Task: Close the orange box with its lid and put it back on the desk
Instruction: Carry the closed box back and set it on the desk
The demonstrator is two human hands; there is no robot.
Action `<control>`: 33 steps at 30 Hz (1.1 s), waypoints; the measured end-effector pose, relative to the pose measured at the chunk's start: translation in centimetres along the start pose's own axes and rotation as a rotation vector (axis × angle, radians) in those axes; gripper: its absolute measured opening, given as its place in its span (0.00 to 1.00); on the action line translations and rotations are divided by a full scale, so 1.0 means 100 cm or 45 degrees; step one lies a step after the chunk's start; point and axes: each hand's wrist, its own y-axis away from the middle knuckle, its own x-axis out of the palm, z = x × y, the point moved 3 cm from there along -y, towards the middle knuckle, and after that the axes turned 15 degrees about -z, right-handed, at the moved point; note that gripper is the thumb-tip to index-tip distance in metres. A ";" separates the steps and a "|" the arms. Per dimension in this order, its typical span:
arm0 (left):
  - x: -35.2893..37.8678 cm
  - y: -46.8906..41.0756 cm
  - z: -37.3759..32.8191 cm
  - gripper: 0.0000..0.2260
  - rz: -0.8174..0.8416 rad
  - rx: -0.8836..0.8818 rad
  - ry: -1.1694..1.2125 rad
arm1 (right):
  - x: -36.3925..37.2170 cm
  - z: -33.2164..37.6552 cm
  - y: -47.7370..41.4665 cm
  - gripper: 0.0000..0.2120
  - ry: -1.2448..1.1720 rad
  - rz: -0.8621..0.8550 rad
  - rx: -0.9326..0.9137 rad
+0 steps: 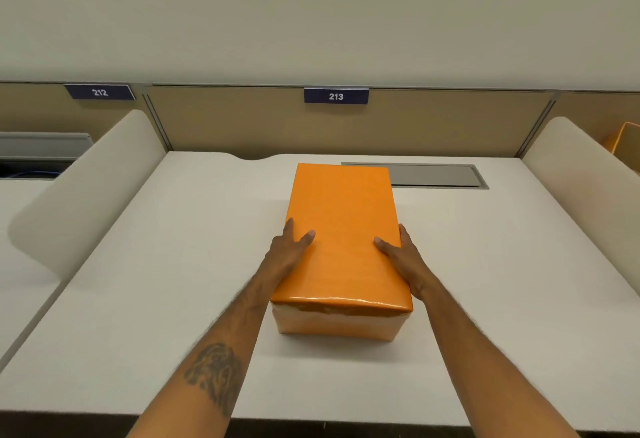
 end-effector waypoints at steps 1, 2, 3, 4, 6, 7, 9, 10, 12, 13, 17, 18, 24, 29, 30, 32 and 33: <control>-0.003 0.000 0.002 0.37 -0.019 0.006 -0.018 | 0.003 0.002 0.002 0.42 -0.005 0.010 -0.002; -0.007 0.001 0.004 0.37 -0.041 0.017 -0.038 | 0.007 0.004 0.005 0.42 -0.008 0.017 -0.007; -0.013 0.001 0.006 0.37 -0.065 0.030 -0.056 | 0.012 0.006 0.008 0.42 -0.011 0.024 -0.017; -0.020 0.001 0.010 0.37 -0.087 0.037 -0.069 | 0.019 0.010 0.012 0.42 -0.011 0.036 -0.029; -0.033 -0.001 0.015 0.38 -0.111 0.040 -0.075 | 0.030 0.016 0.014 0.42 -0.006 0.047 -0.041; -0.042 -0.001 0.019 0.38 -0.126 0.037 -0.067 | 0.040 0.021 0.017 0.41 -0.001 0.057 -0.053; -0.066 -0.005 0.029 0.38 -0.165 0.029 -0.040 | 0.063 0.034 0.023 0.40 0.010 0.075 -0.082; -0.079 -0.008 0.034 0.38 -0.185 0.032 -0.030 | 0.076 0.041 0.027 0.40 0.009 0.078 -0.098; -0.106 -0.016 0.047 0.37 -0.220 0.047 -0.019 | 0.104 0.054 0.037 0.39 -0.001 0.086 -0.131; -0.119 -0.020 0.055 0.37 -0.234 0.048 -0.007 | 0.119 0.059 0.042 0.39 -0.006 0.093 -0.145; -0.174 -0.038 0.088 0.35 -0.301 0.043 0.053 | 0.179 0.071 0.060 0.40 -0.015 0.102 -0.162; -0.189 -0.044 0.094 0.35 -0.318 0.044 0.056 | 0.194 0.074 0.065 0.40 -0.017 0.102 -0.163; -0.261 -0.083 0.124 0.33 -0.381 0.060 0.035 | 0.273 0.095 0.080 0.39 -0.056 0.090 -0.182; -0.296 -0.128 0.146 0.31 -0.395 -0.034 0.097 | 0.327 0.115 0.065 0.32 -0.078 0.123 -0.191; -0.300 -0.139 0.149 0.31 -0.400 -0.044 0.100 | 0.338 0.119 0.058 0.33 -0.077 0.131 -0.191; -0.309 -0.163 0.156 0.31 -0.419 -0.060 0.100 | 0.360 0.126 0.043 0.33 -0.069 0.144 -0.205; -0.314 -0.174 0.159 0.31 -0.432 -0.065 0.106 | 0.371 0.130 0.035 0.32 -0.062 0.151 -0.211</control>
